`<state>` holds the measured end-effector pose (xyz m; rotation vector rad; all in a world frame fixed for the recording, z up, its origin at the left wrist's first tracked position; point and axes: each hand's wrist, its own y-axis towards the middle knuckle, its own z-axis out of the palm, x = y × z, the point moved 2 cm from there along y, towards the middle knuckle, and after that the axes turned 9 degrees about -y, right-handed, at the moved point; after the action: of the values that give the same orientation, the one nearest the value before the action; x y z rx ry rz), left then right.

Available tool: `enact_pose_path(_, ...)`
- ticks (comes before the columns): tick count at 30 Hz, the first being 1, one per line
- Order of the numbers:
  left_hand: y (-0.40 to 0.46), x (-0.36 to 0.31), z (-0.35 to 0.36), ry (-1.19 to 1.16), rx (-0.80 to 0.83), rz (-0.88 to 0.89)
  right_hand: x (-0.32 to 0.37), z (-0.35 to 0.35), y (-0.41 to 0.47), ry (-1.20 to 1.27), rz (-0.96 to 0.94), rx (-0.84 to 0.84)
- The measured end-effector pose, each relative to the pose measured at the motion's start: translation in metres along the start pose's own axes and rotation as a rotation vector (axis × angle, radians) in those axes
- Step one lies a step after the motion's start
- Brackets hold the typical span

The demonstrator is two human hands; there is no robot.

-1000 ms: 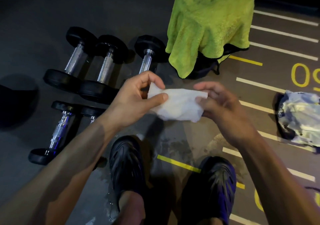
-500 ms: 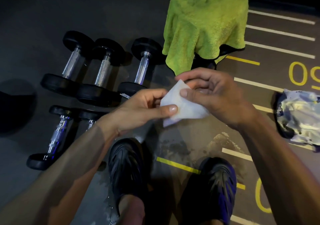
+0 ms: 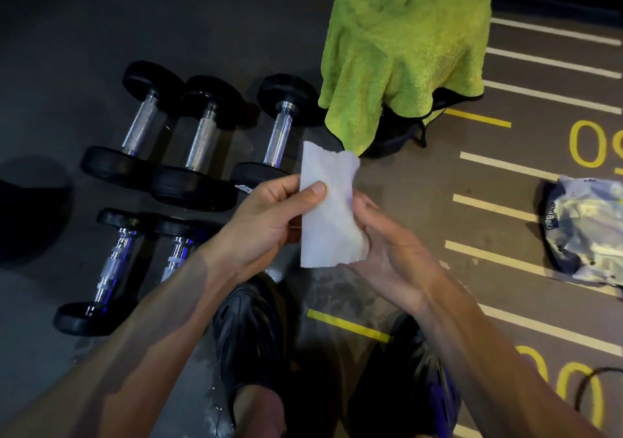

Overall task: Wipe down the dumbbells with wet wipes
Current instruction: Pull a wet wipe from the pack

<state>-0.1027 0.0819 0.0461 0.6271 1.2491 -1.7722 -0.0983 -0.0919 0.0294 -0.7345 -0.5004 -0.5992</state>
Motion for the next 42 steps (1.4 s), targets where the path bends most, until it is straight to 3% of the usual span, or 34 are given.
enact_pose_path(7,0.001,-0.007,0.0,0.155,-0.132,0.141,0.021,-0.01,0.001,-0.18,-0.288,-0.27)
enact_pose_path(11,0.0,-0.011,-0.003,0.16,-0.115,0.318,0.028,-0.006,0.0,-0.49,-0.413,-0.353)
enact_pose_path(14,-0.003,-0.017,-0.004,0.391,-0.059,0.4,0.035,-0.005,-0.001,-0.643,-0.382,-0.35)
enact_pose_path(19,0.0,-0.022,-0.009,0.821,-0.167,0.469,0.047,0.002,0.004,-1.079,-0.376,-0.348)
enact_pose_path(22,0.001,-0.024,-0.008,0.907,-0.186,0.522,0.054,0.0,0.007,-1.269,-0.414,-0.407)
enact_pose_path(24,0.002,-0.027,-0.01,0.912,-0.168,0.496,0.061,-0.001,0.007,-1.214,-0.375,-0.412)
enact_pose_path(28,0.006,-0.035,-0.007,0.589,0.094,0.167,0.068,0.006,0.01,-0.859,-0.26,-0.248)
enact_pose_path(30,0.008,-0.038,-0.005,0.513,0.129,0.115,0.067,0.007,0.014,-0.744,-0.235,-0.236)
enact_pose_path(34,0.019,-0.036,-0.008,0.289,0.045,0.136,0.054,0.001,0.024,-0.301,0.022,-0.126)
enact_pose_path(37,0.025,-0.032,-0.013,0.234,-0.02,0.147,0.042,0.002,0.029,-0.176,0.154,-0.108)
enact_pose_path(42,0.033,-0.03,-0.017,0.184,-0.103,0.132,0.041,0.004,0.043,-0.308,-0.055,-0.196)
